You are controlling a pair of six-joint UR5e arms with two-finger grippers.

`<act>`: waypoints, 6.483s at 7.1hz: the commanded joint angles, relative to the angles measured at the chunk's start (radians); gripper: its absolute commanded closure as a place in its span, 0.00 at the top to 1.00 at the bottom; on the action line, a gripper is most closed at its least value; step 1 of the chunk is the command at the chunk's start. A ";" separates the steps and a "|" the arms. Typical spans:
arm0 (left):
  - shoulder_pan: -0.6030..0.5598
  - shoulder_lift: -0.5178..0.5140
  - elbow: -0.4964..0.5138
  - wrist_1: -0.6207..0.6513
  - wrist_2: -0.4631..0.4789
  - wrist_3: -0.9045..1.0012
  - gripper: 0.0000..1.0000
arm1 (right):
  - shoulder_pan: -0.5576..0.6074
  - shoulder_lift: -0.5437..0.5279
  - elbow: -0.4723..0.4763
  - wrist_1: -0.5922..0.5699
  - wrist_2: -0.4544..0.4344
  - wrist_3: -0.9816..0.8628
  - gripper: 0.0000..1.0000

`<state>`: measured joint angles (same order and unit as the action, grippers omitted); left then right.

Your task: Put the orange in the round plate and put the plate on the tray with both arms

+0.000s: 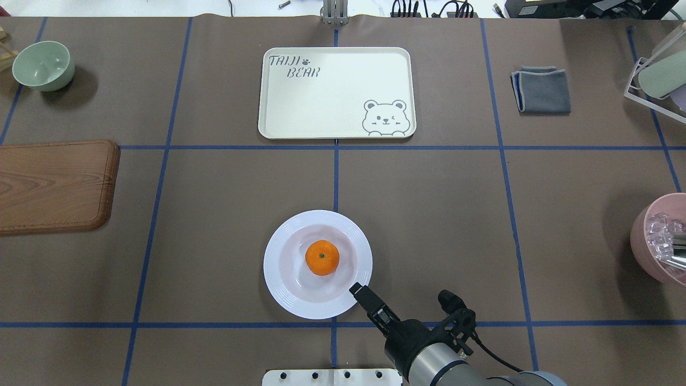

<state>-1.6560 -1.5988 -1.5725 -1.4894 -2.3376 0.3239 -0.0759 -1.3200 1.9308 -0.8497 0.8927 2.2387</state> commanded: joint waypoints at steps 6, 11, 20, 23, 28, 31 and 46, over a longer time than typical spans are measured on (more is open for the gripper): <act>-0.073 0.051 0.025 -0.005 -0.032 0.077 0.98 | 0.094 0.113 -0.200 -0.006 0.035 0.007 0.70; -0.074 0.059 0.017 -0.005 -0.032 0.067 0.98 | 0.102 0.123 -0.211 0.003 0.034 0.013 0.00; -0.068 0.157 -0.185 -0.035 -0.031 -0.236 0.98 | 0.255 0.217 -0.153 0.001 0.014 0.048 0.00; -0.065 0.155 -0.187 -0.038 -0.031 -0.235 0.98 | 0.384 0.322 -0.266 -0.002 0.019 0.099 0.00; -0.062 0.152 -0.187 -0.055 -0.031 -0.236 0.98 | 0.614 0.669 -0.894 -0.008 0.015 0.422 0.00; -0.061 0.148 -0.189 -0.055 -0.031 -0.236 0.98 | 0.602 0.700 -0.984 -0.012 0.026 0.427 0.14; 0.067 0.132 -0.185 -0.097 -0.031 -0.310 0.98 | 1.273 0.129 -0.343 -0.531 1.279 -1.676 1.00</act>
<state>-1.5902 -1.4644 -1.7555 -1.5849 -2.3671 0.0144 1.0946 -1.1046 1.5840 -1.3543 2.0910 0.7687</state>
